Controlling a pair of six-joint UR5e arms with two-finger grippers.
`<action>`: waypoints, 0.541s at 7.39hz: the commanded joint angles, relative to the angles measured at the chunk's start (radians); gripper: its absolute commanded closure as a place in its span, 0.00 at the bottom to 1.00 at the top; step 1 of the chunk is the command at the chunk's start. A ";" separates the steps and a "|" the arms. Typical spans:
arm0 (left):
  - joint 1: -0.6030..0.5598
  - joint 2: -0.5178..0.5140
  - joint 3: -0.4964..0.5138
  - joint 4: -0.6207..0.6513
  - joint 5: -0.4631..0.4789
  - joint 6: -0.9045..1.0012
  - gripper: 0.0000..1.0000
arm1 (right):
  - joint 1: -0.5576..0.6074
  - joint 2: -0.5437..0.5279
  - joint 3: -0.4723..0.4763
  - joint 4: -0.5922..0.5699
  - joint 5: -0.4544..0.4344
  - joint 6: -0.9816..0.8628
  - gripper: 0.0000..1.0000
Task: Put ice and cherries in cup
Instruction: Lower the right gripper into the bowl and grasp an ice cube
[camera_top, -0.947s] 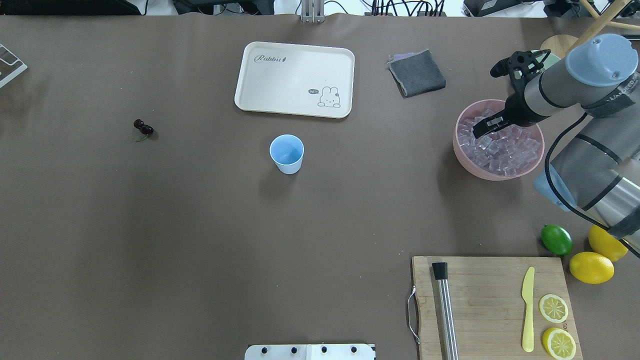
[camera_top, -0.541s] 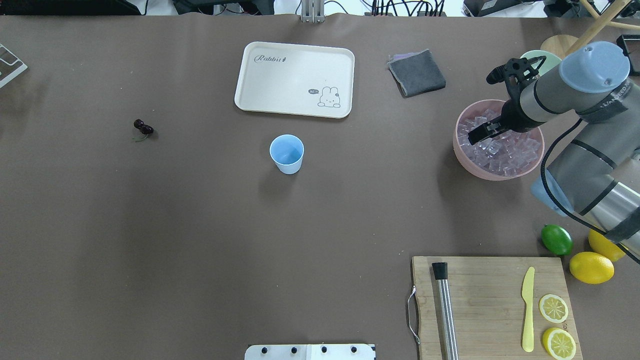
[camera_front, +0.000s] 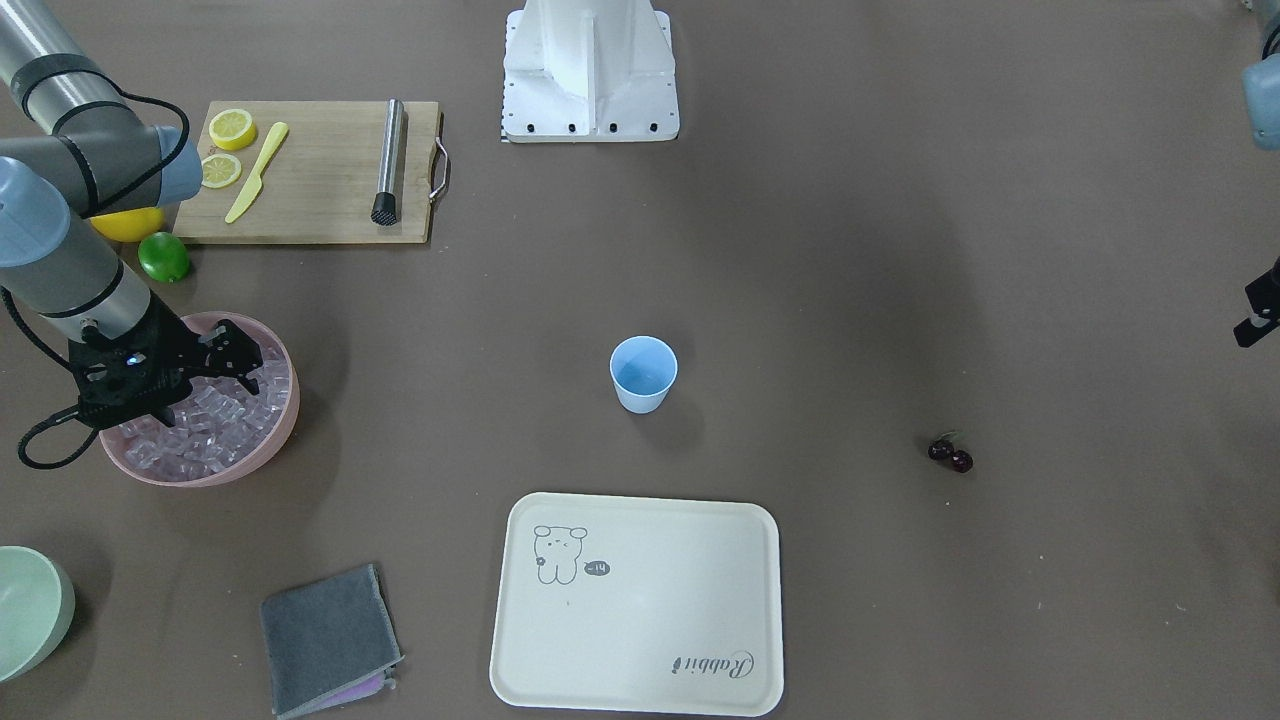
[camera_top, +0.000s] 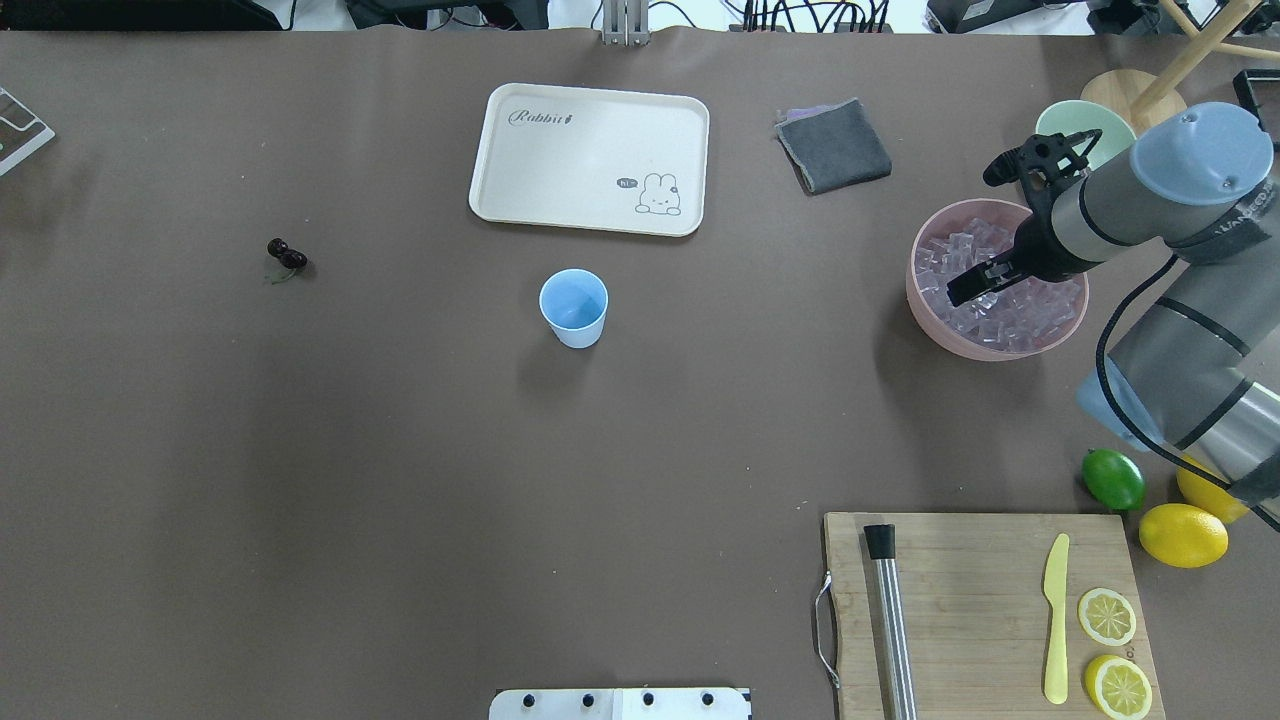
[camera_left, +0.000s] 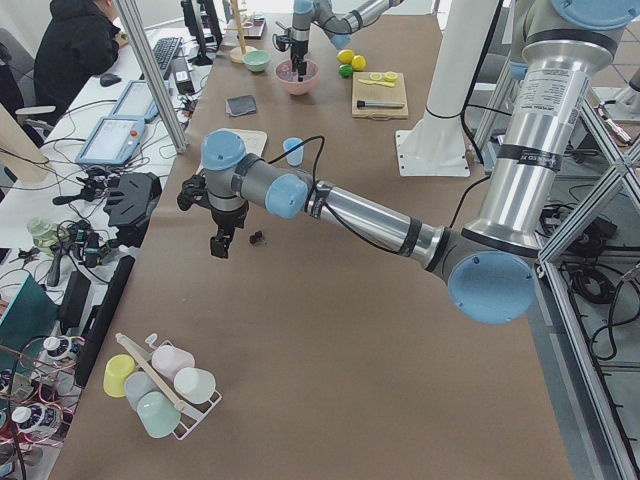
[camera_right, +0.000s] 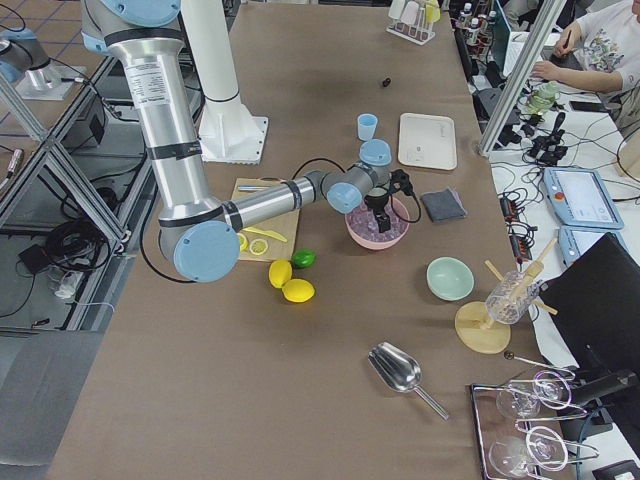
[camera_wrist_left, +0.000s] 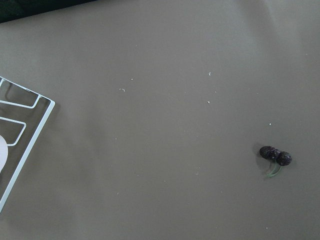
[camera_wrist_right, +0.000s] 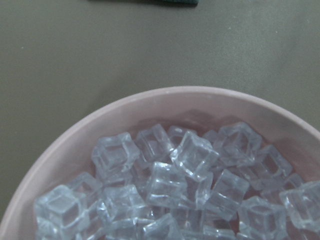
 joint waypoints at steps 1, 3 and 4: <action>0.000 0.000 -0.002 0.000 0.000 0.000 0.02 | -0.002 -0.012 0.008 0.000 -0.002 0.003 0.23; 0.003 0.001 0.002 -0.002 0.000 0.000 0.02 | -0.004 -0.014 0.005 0.000 -0.005 0.001 0.30; 0.005 0.004 -0.001 -0.002 0.000 0.000 0.02 | -0.005 -0.011 0.003 0.000 -0.016 0.001 0.45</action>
